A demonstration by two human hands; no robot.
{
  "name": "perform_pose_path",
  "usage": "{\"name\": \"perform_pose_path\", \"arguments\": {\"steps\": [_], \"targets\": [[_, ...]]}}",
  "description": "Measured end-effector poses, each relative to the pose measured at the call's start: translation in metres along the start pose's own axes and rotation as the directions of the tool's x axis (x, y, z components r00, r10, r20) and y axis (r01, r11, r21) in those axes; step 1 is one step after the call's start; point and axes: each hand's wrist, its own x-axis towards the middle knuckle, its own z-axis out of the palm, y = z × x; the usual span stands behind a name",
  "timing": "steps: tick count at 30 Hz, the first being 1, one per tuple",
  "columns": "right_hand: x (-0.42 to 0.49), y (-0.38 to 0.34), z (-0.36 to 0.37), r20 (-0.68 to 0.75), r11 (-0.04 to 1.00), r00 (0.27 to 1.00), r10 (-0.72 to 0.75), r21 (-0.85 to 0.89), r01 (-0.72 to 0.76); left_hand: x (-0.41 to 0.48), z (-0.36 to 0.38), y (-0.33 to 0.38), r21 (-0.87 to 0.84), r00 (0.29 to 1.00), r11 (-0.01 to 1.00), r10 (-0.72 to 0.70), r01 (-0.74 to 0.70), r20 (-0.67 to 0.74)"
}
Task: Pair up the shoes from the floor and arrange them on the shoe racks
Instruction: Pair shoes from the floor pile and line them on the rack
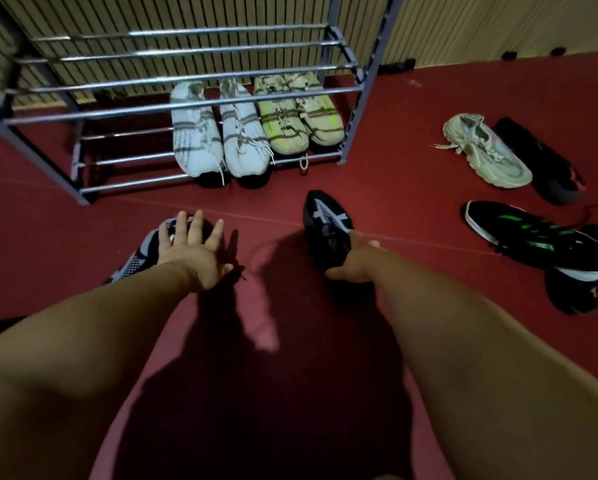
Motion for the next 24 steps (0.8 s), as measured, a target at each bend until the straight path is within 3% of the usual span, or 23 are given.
{"name": "perform_pose_path", "arguments": {"steps": [7,11,14,17,20,24], "targets": [[-0.022,-0.005,0.022,0.134,0.895,0.960,-0.244,-0.351,0.277,-0.008,0.021,-0.053,-0.213,0.981,0.958,-0.193,0.191,0.013],[-0.015,-0.031,0.028,-0.001,0.737,0.916,-0.402,-0.594,0.323,-0.013,0.040,-0.073,-0.315,0.959,0.906,-0.275,0.281,0.064],[-0.011,-0.064,0.038,0.062,0.738,0.930,-0.362,-0.591,0.326,-0.013,0.049,-0.083,-0.356,0.942,0.872,-0.312,0.337,0.126],[-0.002,-0.087,0.054,0.202,0.611,0.899,-0.389,-0.674,0.416,-0.014,0.059,-0.091,-0.352,0.931,0.864,-0.313,0.361,0.186],[0.005,-0.098,0.062,0.169,0.562,0.878,-0.447,-0.711,0.423,-0.011,0.068,-0.094,-0.337,0.931,0.873,-0.290,0.352,0.220],[0.008,-0.099,0.052,0.179,0.390,0.792,-0.584,-0.793,0.467,-0.005,0.073,-0.092,-0.325,0.938,0.882,-0.297,0.341,0.177]]}}
